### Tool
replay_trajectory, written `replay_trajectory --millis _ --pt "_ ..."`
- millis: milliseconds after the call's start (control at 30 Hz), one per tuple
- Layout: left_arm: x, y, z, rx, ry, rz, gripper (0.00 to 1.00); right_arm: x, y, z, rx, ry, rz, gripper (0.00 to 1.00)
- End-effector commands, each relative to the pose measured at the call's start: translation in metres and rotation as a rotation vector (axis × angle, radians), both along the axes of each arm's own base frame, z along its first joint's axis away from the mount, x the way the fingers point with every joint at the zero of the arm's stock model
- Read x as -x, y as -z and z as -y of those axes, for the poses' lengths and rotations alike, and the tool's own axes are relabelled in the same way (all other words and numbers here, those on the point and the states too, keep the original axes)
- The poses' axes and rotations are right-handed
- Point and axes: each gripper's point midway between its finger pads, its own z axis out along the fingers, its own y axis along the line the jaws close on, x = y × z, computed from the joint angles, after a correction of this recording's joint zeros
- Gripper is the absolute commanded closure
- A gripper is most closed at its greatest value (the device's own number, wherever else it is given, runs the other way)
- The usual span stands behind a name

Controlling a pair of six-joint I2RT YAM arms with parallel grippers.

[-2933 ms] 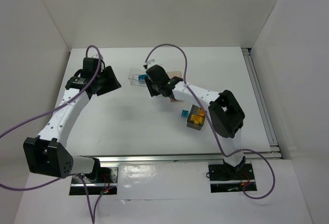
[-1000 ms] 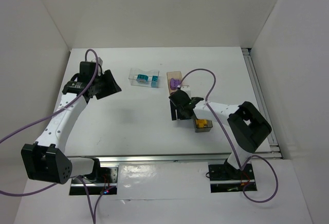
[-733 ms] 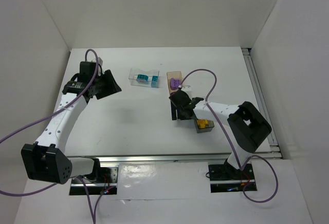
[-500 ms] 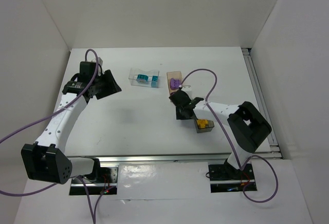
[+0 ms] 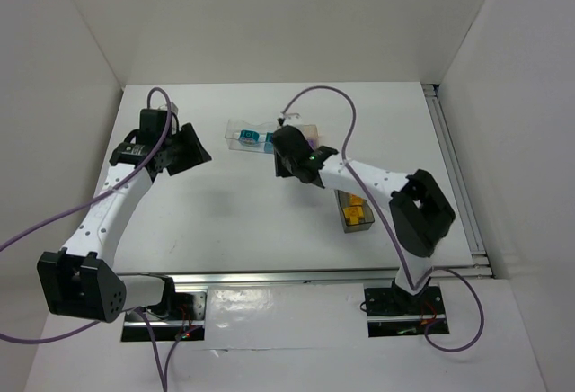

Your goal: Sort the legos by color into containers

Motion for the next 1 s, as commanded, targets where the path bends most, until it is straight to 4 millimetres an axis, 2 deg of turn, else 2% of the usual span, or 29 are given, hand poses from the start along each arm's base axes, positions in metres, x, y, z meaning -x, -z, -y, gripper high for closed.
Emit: replay_trajectory --millis 0,33,67,133,167,200,267,300,400,433,500,533,633,667,700,733,767,800,867,900,967 --pt "0.006 -0.003 -0.008 0.009 -0.081 0.001 0.35 -0.051 -0.044 -0.056 -0.105 -0.068 0.152 0.83" --pt "0.008 -0.001 -0.013 0.014 -0.109 -0.003 0.35 -0.059 -0.047 -0.064 -0.107 -0.074 0.165 0.83" --pt "0.013 -0.002 -0.013 0.021 -0.116 -0.006 0.35 -0.073 -0.051 -0.08 -0.12 -0.086 0.18 0.83" --pt "0.018 -0.005 -0.013 0.03 -0.124 0.008 0.35 -0.09 -0.054 -0.091 -0.122 -0.106 0.207 0.83" --pt "0.021 -0.005 -0.013 0.031 -0.124 0.011 0.35 -0.102 -0.072 -0.102 -0.154 -0.105 0.243 0.83" --pt "0.024 -0.014 -0.013 0.042 -0.13 0.04 0.35 -0.109 -0.056 -0.109 -0.132 -0.114 0.234 0.81" --pt "0.027 -0.016 -0.015 0.036 -0.137 0.054 0.33 -0.124 -0.056 -0.114 -0.128 -0.111 0.248 0.81" --pt "0.027 -0.016 -0.015 0.036 -0.137 0.054 0.33 -0.134 -0.057 -0.125 -0.147 -0.119 0.261 0.81" --pt "0.031 -0.015 -0.021 0.013 -0.14 0.047 0.33 -0.147 -0.053 -0.14 -0.155 -0.132 0.275 0.79" --pt "0.031 -0.015 -0.021 0.013 -0.14 0.046 0.33 -0.155 -0.053 -0.139 -0.158 -0.122 0.281 0.79" --pt "0.033 -0.014 -0.021 0.011 -0.14 0.036 0.33 -0.157 -0.05 -0.149 -0.177 -0.15 0.274 0.77" --pt "0.033 -0.013 -0.021 0.005 -0.134 0.037 0.33 -0.167 -0.048 -0.151 -0.19 -0.136 0.281 0.72" --pt "0.035 -0.012 -0.022 0.005 -0.134 0.037 0.33 -0.176 -0.043 -0.163 -0.21 -0.141 0.28 0.5" --pt "0.035 -0.012 -0.022 0.005 -0.134 0.037 0.33 -0.182 -0.043 -0.159 -0.214 -0.126 0.277 0.31" --pt "0.036 -0.015 -0.022 0.006 -0.134 0.047 0.33 -0.185 -0.054 -0.162 -0.238 -0.12 0.295 0.26" --pt "0.039 -0.01 -0.022 0.004 -0.134 0.029 0.33 -0.184 -0.052 -0.162 -0.24 -0.115 0.285 0.23" --pt "0.04 -0.013 -0.025 -0.002 -0.135 0.042 0.33 -0.182 -0.071 -0.157 -0.252 -0.108 0.308 0.19" --pt "0.04 -0.013 -0.025 -0.002 -0.135 0.042 0.33 -0.183 -0.073 -0.158 -0.259 -0.107 0.316 0.19" --pt "0.042 -0.012 -0.025 -0.002 -0.135 0.042 0.33 -0.174 -0.097 -0.144 -0.26 -0.087 0.339 0.19" --pt "0.042 -0.012 -0.025 -0.002 -0.135 0.042 0.33 -0.163 -0.114 -0.129 -0.254 -0.064 0.354 0.18" --pt "0.042 -0.012 -0.027 -0.009 -0.142 0.043 0.33 -0.151 -0.133 -0.105 -0.225 -0.024 0.377 0.13"
